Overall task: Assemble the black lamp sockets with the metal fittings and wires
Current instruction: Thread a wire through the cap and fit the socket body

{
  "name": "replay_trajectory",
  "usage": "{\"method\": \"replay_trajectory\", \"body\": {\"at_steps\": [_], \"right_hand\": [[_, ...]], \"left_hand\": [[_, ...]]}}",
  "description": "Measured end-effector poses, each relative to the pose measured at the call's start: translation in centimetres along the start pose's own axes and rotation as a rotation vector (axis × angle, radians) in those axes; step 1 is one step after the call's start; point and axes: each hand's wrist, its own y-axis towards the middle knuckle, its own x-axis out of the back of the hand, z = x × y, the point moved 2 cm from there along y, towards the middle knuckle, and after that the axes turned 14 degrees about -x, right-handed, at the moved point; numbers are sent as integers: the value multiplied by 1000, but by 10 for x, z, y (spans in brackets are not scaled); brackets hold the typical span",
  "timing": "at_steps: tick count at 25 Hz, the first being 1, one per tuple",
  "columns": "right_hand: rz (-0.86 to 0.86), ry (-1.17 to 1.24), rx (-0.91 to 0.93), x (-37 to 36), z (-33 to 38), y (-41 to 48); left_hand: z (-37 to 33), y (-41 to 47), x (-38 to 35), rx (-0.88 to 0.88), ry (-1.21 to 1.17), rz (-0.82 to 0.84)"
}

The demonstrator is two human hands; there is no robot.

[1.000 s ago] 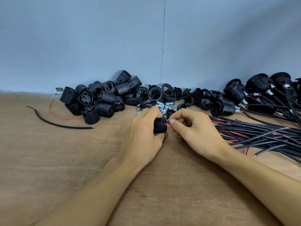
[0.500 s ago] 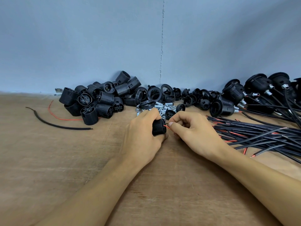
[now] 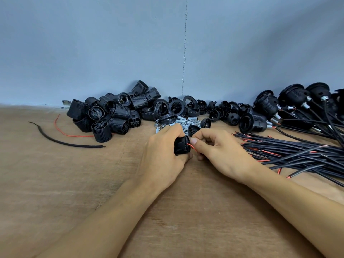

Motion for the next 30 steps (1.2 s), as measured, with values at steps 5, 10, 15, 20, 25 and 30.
{"method": "replay_trajectory", "body": {"at_steps": [5, 10, 15, 20, 25, 30], "right_hand": [[4, -26, -6, -1, -1, 0], [16, 16, -22, -1, -1, 0], [6, 51, -55, 2, -2, 0], [1, 40, -57, 5, -3, 0], [11, 26, -43, 2, -2, 0], [1, -8, -25, 0, -1, -2]], "left_hand": [[-3, 0, -1, -60, 31, 9], [-5, -1, 3, -121, 59, 23], [-5, 0, 2, -115, 61, 15], [-2, 1, 2, -107, 39, 7], [-3, 1, 2, -103, 46, 20], [-3, 2, 2, -111, 44, 47]]}}
